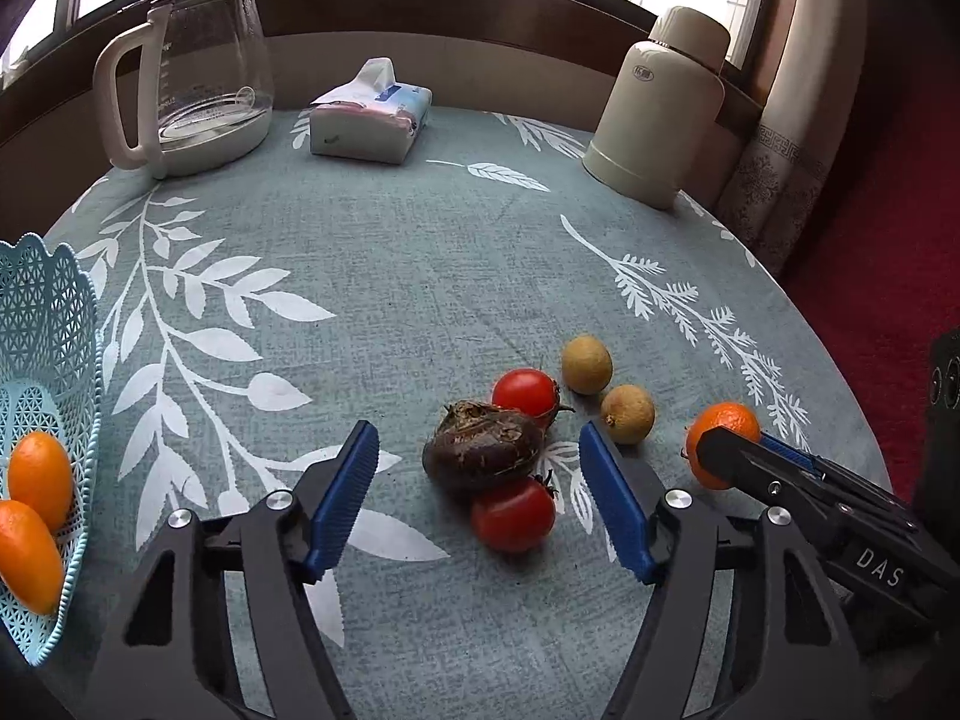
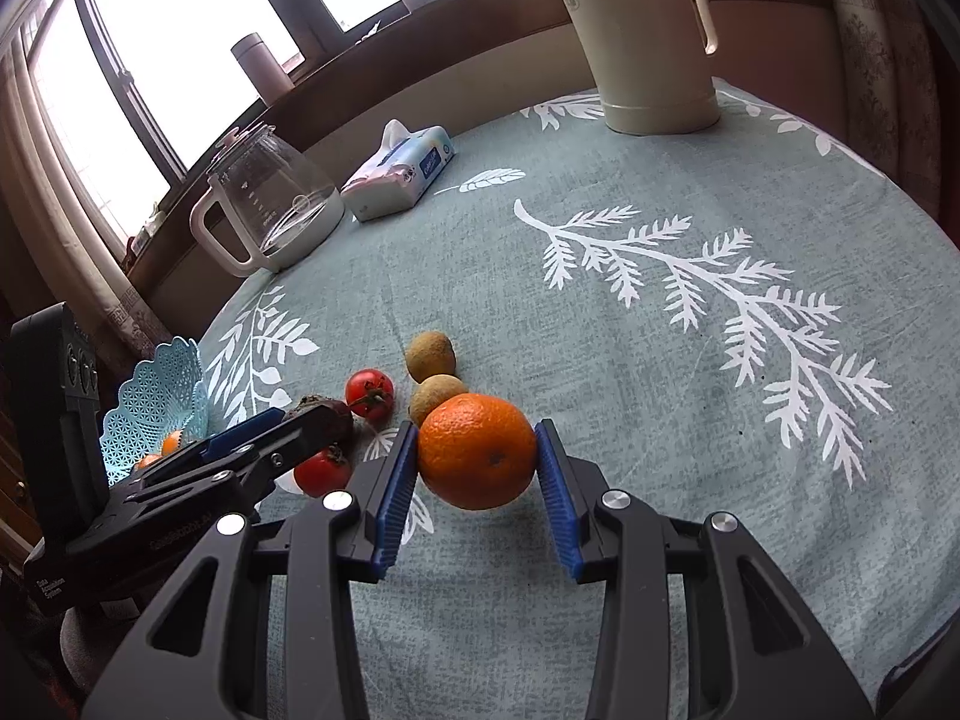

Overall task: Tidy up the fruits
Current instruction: 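Grasp the dark brown round fruit with the left tool while right holds the orange, then carry the dark brown fruit into the blue basket and open the left tool while right holds the orange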

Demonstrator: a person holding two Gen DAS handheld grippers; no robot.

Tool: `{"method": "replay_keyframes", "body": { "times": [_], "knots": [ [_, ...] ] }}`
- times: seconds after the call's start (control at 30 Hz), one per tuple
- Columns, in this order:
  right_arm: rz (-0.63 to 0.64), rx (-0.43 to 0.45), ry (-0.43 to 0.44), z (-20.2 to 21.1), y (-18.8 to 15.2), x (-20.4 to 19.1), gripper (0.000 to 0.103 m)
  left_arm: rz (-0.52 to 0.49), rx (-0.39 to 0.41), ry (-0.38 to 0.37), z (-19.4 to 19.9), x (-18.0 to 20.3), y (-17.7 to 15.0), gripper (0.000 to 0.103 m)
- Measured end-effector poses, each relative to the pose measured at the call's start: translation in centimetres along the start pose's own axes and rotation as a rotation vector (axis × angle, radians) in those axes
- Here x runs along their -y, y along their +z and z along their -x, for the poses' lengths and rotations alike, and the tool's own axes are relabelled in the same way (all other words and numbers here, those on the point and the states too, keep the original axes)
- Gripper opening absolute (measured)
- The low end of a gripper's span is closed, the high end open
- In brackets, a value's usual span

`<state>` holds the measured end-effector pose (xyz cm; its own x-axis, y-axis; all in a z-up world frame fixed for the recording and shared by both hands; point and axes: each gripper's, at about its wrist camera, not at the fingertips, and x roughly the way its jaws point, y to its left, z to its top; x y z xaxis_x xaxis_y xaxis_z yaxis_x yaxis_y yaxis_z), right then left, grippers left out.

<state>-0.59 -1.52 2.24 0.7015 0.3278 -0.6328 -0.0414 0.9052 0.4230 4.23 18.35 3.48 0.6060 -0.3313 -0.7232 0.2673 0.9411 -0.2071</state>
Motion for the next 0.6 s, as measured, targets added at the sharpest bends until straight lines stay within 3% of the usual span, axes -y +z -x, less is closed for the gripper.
{"method": "replay_keyframes", "body": {
  "times": [0.1,0.33,0.6],
  "knots": [
    [-0.002,-0.003,0.003,-0.1,0.0,0.0,0.04,0.007,-0.019,-0.029,-0.8,0.1,-0.1,0.056],
    [-0.003,-0.006,0.004,-0.3,-0.1,0.0,0.04,0.028,-0.02,-0.024,-1.2,-0.4,-0.2,0.046],
    [-0.004,-0.003,0.004,-0.3,-0.1,-0.1,0.04,0.027,-0.005,-0.008,-0.8,-0.4,-0.3,0.045]
  ]
}}
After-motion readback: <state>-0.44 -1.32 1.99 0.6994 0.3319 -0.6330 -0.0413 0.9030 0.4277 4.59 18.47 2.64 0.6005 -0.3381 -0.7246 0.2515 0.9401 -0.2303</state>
